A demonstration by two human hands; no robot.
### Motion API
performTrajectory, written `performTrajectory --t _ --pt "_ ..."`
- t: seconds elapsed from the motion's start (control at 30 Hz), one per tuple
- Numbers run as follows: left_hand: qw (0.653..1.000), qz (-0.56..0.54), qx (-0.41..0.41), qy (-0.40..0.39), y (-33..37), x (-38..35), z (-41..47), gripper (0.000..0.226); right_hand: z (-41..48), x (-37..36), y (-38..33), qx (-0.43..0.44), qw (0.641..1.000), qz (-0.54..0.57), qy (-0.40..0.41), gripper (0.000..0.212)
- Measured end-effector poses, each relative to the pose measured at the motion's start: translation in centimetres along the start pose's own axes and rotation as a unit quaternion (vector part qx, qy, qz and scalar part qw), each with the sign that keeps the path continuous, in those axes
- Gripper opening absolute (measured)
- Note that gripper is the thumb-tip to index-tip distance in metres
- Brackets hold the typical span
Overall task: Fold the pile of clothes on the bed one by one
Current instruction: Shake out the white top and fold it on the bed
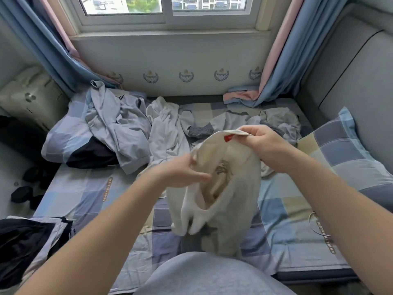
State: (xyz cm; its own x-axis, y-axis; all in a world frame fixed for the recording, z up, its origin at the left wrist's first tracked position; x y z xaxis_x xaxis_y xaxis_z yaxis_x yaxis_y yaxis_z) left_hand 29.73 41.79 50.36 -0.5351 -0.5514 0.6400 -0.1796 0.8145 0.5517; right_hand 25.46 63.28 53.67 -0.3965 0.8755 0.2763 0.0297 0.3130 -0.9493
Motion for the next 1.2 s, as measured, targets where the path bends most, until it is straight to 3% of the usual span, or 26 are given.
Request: performTrajectory --t 0.07,0.17,0.23,0.33,0.4,0.57,0.8,0.87,0.97,1.07,1.2 --pt "0.989 -0.074 -0.100 0.073 2.0 -1.3 0.3 0.068 0.5 -0.5 -1.7 0.035 0.997 -0.067 -0.022 0.044" --pt "0.944 -0.171 -0.198 0.200 3.5 -1.5 0.8 0.082 0.6 -0.3 -3.9 0.069 0.990 -0.112 -0.045 0.063" --pt "0.937 -0.192 -0.211 0.203 3.3 -0.8 1.4 0.070 0.3 0.6 -5.0 0.074 0.985 -0.137 -0.072 0.044" --pt "0.945 -0.136 -0.255 0.152 3.3 -0.2 1.8 0.031 -0.3 2.1 -5.7 0.070 0.975 -0.187 -0.101 0.019" --pt "0.952 -0.101 -0.254 0.140 3.4 0.0 1.8 0.027 -0.6 2.7 -6.0 0.070 0.971 -0.203 -0.107 0.009" --pt "0.960 -0.025 -0.211 0.184 3.2 1.6 1.4 0.031 0.3 4.0 -4.2 0.047 0.939 -0.335 -0.064 0.017" --pt "0.945 -0.051 -0.147 0.287 1.6 5.5 0.1 0.016 2.2 4.4 2.1 -0.023 0.859 -0.508 0.060 0.018" --pt "0.937 -0.042 -0.131 0.320 0.8 6.8 -0.5 0.014 2.4 4.3 3.4 -0.050 0.868 -0.488 0.072 0.023" --pt "0.928 0.020 -0.110 0.356 -1.4 8.0 -1.0 0.013 2.6 4.6 3.7 -0.045 0.910 -0.403 0.087 0.026" --pt "0.935 0.054 -0.072 0.344 -5.2 7.8 -0.5 0.016 2.8 4.7 3.3 -0.031 0.962 -0.261 0.071 0.018" --pt "0.943 0.044 -0.013 0.328 -9.1 6.4 -0.1 0.019 2.4 2.8 2.5 -0.018 0.987 -0.159 0.025 0.018"
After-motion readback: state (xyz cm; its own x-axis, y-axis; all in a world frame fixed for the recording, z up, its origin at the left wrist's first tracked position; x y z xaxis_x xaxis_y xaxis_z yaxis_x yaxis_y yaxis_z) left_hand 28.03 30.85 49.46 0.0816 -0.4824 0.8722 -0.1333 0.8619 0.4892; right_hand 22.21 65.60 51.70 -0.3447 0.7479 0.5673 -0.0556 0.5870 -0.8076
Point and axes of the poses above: each hand's wrist, its own z-axis towards the middle knuckle, its own x-axis out of the back of the hand, y = z × x, the point moved 3 cm from there along z, towards the middle knuckle
